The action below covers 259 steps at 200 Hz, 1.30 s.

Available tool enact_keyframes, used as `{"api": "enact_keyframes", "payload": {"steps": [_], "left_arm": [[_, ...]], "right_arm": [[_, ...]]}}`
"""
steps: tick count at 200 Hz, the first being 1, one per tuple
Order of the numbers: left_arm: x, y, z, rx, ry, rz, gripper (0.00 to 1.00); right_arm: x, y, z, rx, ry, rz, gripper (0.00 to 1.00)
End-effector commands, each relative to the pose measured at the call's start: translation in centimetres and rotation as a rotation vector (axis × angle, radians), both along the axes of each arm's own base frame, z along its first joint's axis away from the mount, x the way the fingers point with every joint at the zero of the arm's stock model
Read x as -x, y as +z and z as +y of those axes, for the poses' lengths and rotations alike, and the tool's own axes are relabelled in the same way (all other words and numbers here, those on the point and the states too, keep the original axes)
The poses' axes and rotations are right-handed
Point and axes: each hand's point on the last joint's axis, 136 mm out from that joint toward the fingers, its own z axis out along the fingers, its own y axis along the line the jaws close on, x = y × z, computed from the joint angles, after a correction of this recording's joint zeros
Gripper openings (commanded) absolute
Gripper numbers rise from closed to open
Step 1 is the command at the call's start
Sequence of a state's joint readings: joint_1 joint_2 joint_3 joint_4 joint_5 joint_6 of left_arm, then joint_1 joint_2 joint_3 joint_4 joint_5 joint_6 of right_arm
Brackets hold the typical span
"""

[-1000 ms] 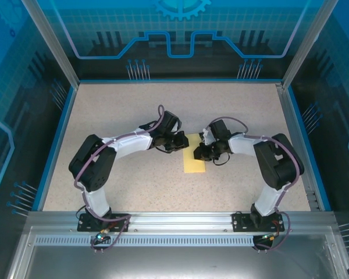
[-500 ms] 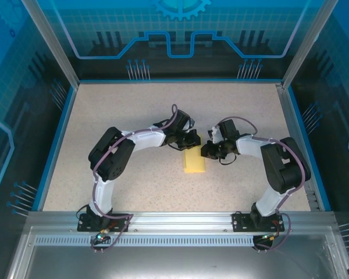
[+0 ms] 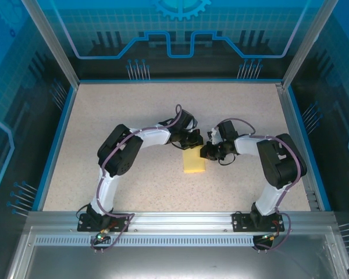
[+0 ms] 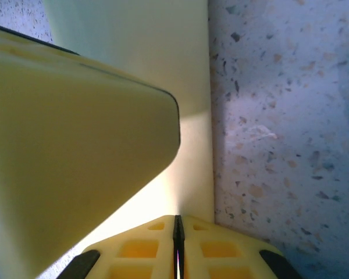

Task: Fold a paper plane with a square sheet of paper (pick it up from the middle)
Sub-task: First fold in half a square sheet of paper at the center of the table.

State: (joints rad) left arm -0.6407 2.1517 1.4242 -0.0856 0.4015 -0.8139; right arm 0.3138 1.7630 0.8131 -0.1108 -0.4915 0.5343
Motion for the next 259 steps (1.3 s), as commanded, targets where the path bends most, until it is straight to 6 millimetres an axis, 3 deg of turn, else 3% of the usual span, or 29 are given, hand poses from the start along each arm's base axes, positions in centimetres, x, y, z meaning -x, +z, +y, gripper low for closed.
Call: {"api": "enact_keyframes", "payload": {"steps": [1,85,127,224,259], "left_arm": [[0.2,-0.3,-0.8,0.009,-0.020,0.034,0.04],[0.7,-3.7,0.6,-0.092,-0.010,0.058,0.02],[0.8,-4.9,1.6,-0.141,0.004,0.066,0.02],[1.1,-5.5,2.1,-0.164,0.003,0.074,0.01],[1.2,-5.3,2.1,-0.162,-0.001,0.069,0.01]], "right_arm": [[0.7,-1.5,-0.7,0.025,-0.007,0.048,0.10],[1.4,-1.2,-0.7,0.032,0.025,0.065,0.10],[2.9,-0.9,-0.9,0.025,0.047,0.093,0.11],[8.7,-1.0,-2.2,0.028,0.059,0.184,0.12],[8.7,-0.3,-2.5,0.040,0.051,0.167,0.12]]}}
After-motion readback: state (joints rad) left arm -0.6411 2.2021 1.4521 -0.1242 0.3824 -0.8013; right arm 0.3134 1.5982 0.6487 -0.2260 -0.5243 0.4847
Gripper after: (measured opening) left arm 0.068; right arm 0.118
